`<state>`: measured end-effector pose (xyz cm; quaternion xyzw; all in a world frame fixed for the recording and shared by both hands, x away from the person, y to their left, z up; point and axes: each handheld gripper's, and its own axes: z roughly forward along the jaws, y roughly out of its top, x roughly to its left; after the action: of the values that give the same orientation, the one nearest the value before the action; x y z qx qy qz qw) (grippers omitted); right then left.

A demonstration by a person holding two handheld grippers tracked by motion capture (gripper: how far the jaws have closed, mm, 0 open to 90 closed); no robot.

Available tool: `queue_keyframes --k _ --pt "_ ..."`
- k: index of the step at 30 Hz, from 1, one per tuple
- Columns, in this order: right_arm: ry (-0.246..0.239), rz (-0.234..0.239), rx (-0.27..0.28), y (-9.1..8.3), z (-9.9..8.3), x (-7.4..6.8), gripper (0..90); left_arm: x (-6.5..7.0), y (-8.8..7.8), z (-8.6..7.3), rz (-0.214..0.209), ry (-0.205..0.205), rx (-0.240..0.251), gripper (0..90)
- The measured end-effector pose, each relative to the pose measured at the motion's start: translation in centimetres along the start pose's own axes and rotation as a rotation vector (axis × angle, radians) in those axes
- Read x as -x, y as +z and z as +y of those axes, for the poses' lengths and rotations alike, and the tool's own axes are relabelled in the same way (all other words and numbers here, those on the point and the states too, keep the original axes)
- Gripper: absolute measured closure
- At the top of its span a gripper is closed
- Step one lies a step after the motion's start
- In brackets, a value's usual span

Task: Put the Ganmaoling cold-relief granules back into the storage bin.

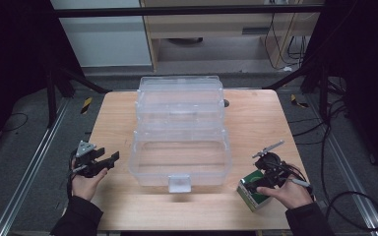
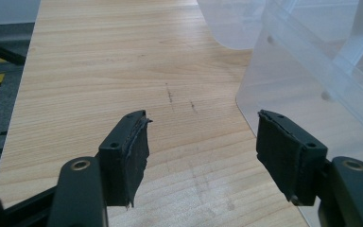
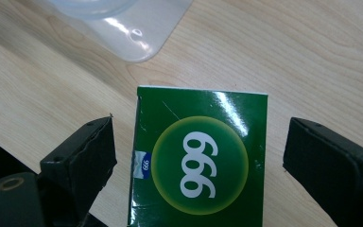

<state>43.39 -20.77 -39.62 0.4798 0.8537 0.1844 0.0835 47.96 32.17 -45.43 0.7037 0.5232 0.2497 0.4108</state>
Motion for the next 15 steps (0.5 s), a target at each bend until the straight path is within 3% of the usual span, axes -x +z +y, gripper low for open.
queue_keyframes --k 15 --pt "0.005 0.009 -0.082 1.8 -0.2 0.3 9.3 0.0 0.2 -0.1 -0.002 0.005 -0.009 34.2"
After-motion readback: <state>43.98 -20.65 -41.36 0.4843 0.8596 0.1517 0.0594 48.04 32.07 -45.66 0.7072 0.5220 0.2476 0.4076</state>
